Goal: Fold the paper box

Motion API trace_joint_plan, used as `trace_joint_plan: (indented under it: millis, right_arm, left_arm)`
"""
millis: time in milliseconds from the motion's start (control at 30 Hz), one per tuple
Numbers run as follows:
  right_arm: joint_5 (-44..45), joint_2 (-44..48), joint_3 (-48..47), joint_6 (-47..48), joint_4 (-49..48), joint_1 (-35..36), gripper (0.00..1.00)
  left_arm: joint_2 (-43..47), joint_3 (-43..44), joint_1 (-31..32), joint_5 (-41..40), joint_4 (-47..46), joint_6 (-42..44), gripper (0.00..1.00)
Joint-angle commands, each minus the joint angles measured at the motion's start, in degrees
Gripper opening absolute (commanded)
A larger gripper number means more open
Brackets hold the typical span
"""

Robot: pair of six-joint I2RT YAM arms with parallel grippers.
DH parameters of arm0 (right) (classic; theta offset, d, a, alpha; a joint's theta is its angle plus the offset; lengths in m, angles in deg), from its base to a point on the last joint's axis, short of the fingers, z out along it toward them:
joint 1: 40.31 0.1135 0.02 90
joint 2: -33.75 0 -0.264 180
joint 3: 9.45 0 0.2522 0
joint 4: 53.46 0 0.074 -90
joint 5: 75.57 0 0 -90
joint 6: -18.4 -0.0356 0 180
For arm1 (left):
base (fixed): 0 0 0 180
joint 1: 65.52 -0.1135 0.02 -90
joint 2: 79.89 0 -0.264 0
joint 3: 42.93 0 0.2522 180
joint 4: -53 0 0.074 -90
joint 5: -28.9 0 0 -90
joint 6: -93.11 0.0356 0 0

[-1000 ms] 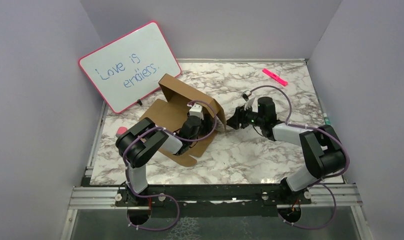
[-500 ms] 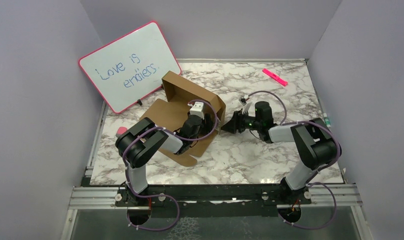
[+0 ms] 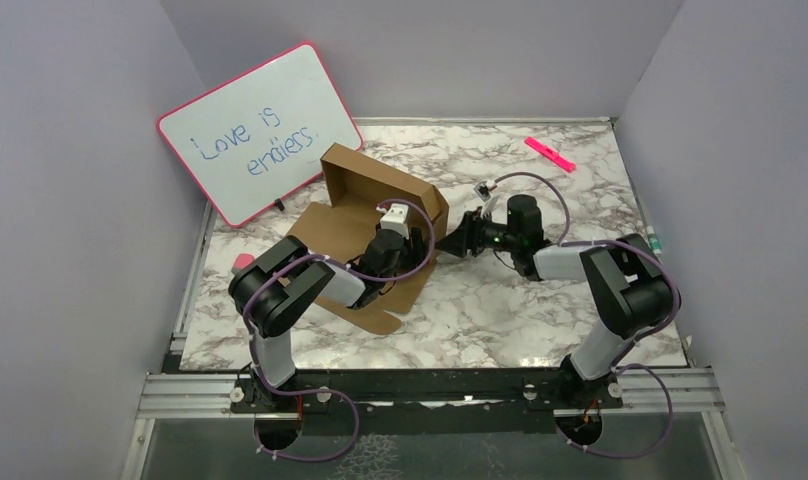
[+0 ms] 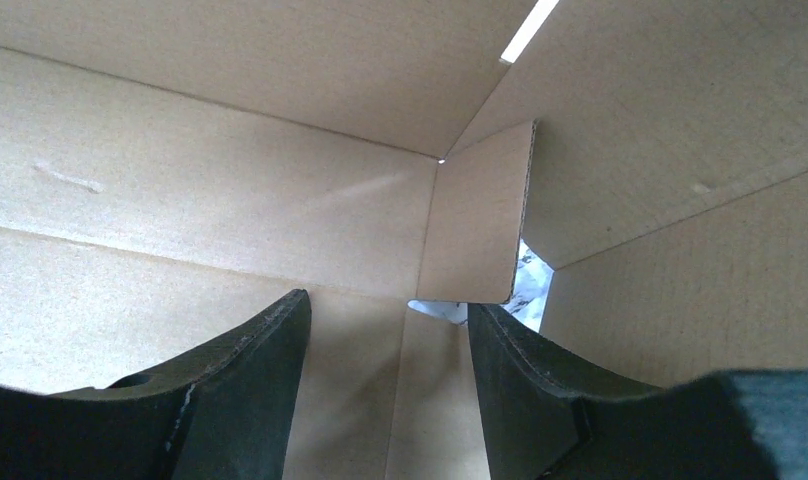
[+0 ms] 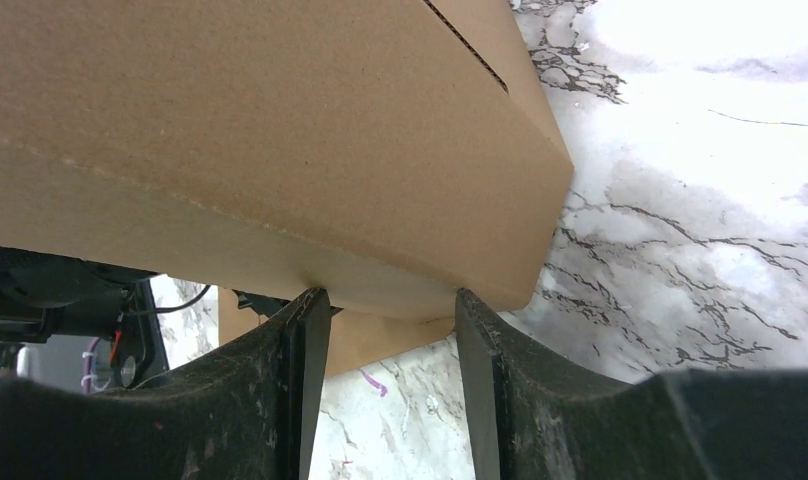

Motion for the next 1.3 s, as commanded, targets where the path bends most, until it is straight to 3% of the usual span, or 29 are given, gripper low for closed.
trace_joint_plan:
  millis: [0,433,700,967,1167,1267]
  right_arm:
    - [0.8,-1.2,-2.0,0.4,-3.5,1.4,0.54]
    - [9.3,-4.7,1.4,3.5,-16.2,4.7,0.54]
    - [6.3,-6.5,0.1,6.0,-15.5,4.8,0.54]
    - [4.5,-8.3,-2.8,8.7,-13.9,4.7,0.55]
    - [7.8,-7.4,-4.6,12.5,-10.9,4.8,0.55]
    - [8.2,-8.1,-6.5,13.7,-10.0,4.8,0.60]
  left_arm:
    - [0.9,-1.5,0.3,4.4,6.6,-1.1,0.61]
    - [3.1,-1.3,0.1,5.2,7.2,-2.4,0.60]
    - [11.5,-3.5,-1.3,4.2,11.3,-3.0,0.66]
    - [19.3,-8.2,-5.4,4.0,13.1,-5.2,0.65]
    - [14.6,-7.7,-8.0,4.1,14.1,-5.4,0.61]
    - [10.7,-7.8,-7.9,5.0,14.0,-5.4,0.60]
